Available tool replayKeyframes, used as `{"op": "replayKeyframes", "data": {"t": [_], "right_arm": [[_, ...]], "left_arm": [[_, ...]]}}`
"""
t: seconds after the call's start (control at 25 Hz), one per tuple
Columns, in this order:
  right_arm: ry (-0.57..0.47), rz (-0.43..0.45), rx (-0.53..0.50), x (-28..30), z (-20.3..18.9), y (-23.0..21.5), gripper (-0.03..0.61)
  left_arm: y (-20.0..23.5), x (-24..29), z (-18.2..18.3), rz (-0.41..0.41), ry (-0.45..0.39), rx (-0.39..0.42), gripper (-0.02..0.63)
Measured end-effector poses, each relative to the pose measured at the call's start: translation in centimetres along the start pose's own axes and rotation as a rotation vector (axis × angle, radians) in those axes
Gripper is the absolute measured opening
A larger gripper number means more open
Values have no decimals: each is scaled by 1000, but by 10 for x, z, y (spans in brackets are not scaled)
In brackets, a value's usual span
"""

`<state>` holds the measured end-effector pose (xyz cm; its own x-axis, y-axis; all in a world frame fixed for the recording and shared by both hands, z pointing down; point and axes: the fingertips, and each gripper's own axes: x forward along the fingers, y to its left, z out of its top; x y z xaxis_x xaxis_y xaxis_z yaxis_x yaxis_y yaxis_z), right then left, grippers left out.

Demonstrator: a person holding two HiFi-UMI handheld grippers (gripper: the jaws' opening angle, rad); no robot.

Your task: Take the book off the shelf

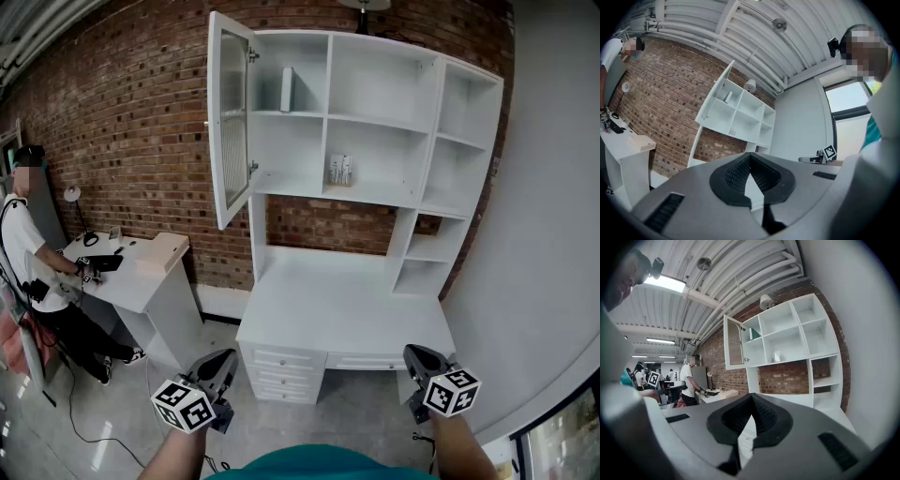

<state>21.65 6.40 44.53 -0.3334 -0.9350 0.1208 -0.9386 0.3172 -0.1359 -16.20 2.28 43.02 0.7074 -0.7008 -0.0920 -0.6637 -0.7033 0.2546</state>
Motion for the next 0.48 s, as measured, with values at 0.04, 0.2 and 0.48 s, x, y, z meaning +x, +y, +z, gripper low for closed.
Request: {"op": "replayKeyframes", "data": {"t": [0.04,0.2,0.48], "right_arm": [[0,1,0,1,0,-1,20],[-1,2,-1,2,-1,-1,20],[-1,2,-4,2,1,-5,20]], "left_arm": [[0,1,0,-1,-2,0,8],[0,1,-2,-5,-6,4,8],[0,3,-2,-4,-12,4,8]]}}
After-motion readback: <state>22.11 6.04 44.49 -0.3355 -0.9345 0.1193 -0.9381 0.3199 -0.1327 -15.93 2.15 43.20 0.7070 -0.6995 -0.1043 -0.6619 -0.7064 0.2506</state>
